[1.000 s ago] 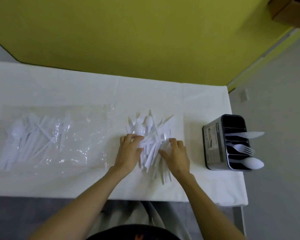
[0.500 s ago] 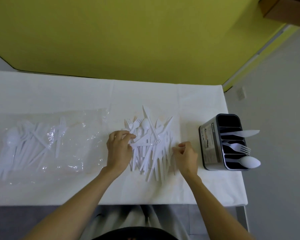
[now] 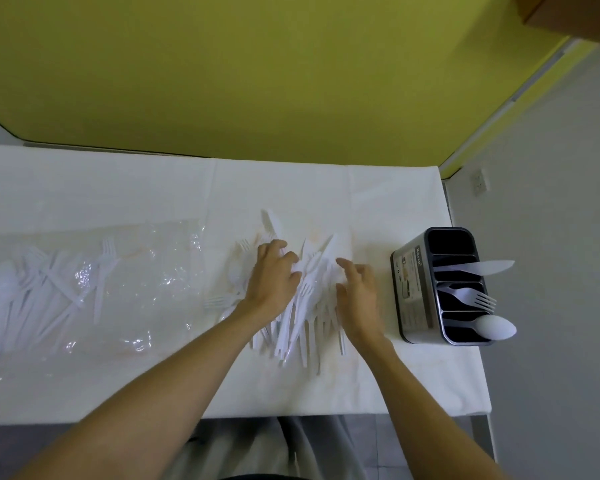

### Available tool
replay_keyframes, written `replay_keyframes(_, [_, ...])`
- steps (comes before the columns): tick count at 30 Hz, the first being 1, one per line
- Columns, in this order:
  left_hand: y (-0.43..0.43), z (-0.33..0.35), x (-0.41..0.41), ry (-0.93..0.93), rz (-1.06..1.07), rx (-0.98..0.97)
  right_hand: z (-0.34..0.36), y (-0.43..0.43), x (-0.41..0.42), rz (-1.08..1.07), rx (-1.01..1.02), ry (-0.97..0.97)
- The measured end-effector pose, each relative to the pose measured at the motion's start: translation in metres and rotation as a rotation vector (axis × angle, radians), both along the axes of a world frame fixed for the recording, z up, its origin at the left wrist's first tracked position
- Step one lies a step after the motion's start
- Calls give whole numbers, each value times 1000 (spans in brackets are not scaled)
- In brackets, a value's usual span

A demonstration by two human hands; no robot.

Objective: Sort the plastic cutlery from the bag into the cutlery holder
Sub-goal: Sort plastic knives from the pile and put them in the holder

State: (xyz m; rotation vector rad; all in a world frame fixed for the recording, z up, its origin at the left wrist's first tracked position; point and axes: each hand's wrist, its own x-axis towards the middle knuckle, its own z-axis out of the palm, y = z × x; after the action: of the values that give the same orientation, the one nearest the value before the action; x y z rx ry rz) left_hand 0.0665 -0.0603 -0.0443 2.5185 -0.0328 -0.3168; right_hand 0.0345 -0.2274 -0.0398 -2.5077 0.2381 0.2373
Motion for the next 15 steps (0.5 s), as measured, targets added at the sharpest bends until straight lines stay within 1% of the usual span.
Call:
replay_keyframes(3, [8, -1, -8, -17, 77, -15, 4, 6, 21, 167, -96, 35])
replay_keyframes(5, [11, 0, -8, -6, 93, -35, -2, 8, 29, 282, -280, -42])
replay_keyframes(6, [12, 1, -8, 1, 112, -57, -3, 9, 31, 297, -330, -75])
replay_keyframes(9, [16, 5, -9, 68, 252, -172, -2, 10, 35, 274, -363, -160])
replay_keyframes(11, [19, 8, -9, 123, 329, -242, 0, 10, 35, 267, -361, -178])
replay_keyframes(12, [21, 9, -9, 136, 346, -261, 3, 11, 34, 255, -331, -151])
replay_keyframes(13, [23, 9, -9, 139, 358, -272, 4, 13, 33, 233, -262, -110])
replay_keyframes(15, [26, 10, -10, 141, 388, -286, 8, 17, 31, 184, -81, 32])
